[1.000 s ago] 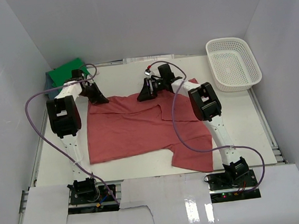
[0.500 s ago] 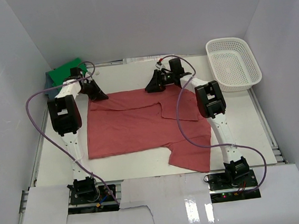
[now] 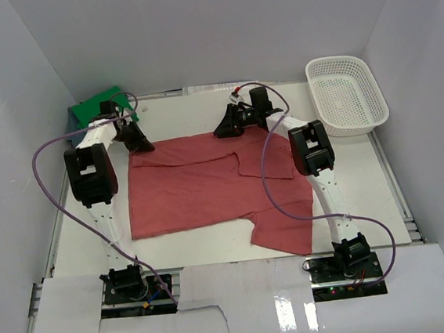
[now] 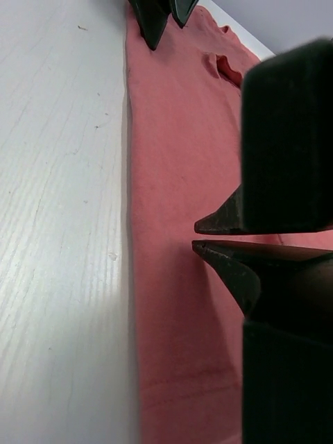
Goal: Fold and stack the t-shirts
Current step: Fold the flattened tshirt in 1/3 of the way
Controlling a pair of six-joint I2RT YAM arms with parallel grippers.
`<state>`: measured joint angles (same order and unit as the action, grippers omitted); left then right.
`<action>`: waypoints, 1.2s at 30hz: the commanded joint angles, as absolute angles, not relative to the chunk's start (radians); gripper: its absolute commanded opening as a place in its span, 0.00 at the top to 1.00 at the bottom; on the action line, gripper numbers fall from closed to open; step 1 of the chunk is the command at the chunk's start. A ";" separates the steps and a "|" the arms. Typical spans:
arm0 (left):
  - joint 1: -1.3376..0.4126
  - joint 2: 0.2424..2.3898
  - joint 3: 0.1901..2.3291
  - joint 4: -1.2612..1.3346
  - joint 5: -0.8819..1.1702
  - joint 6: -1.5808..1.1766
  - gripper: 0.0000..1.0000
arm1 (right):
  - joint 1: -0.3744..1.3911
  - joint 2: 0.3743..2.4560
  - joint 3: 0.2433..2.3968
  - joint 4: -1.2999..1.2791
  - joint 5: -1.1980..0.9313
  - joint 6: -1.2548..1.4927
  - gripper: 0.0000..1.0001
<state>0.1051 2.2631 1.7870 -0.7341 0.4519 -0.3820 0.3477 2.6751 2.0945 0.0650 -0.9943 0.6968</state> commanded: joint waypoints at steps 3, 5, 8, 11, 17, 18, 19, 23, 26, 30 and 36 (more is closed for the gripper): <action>0.112 2.108 1.764 -0.735 0.416 -0.364 0.74 | 0.344 2.668 2.062 0.107 -1.000 0.692 0.51; 0.114 2.085 1.753 -0.736 0.414 -0.362 0.73 | 0.344 2.661 2.056 0.107 -1.002 0.690 0.51; 0.114 2.065 1.732 -0.739 0.378 -0.357 0.72 | 0.344 2.658 2.054 0.109 -1.005 0.689 0.51; 0.112 2.080 1.736 -0.753 0.345 -0.350 0.72 | 0.344 2.651 2.048 0.109 -1.009 0.689 0.51; 0.112 2.103 1.727 -0.773 0.273 -0.348 0.73 | 0.344 2.631 2.016 0.121 -1.015 0.684 0.51; 0.113 2.103 1.724 -0.776 0.262 -0.348 0.73 | 0.344 2.628 2.014 0.121 -1.014 0.683 0.51; 0.114 2.102 1.720 -0.779 0.252 -0.345 0.73 | 0.344 2.626 2.010 0.121 -1.014 0.681 0.51; 0.112 2.080 1.677 -0.785 0.212 -0.338 0.74 | 0.344 2.620 2.005 0.121 -1.017 0.680 0.50; 0.112 2.065 1.629 -0.785 0.198 -0.337 0.75 | 0.344 2.617 1.997 0.121 -1.017 0.678 0.50; 0.109 2.016 1.562 -0.778 0.195 -0.347 0.77 | 0.344 2.609 1.987 0.130 -1.022 0.681 0.50; 0.097 1.890 1.451 -0.744 0.161 -0.354 0.77 | 0.344 2.602 1.956 0.138 -1.025 0.675 0.50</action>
<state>0.1040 2.0075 1.4776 -0.7609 0.1898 -0.3534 0.3470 2.6369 1.9938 0.1543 -1.0191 0.6994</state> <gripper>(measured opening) 0.232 0.495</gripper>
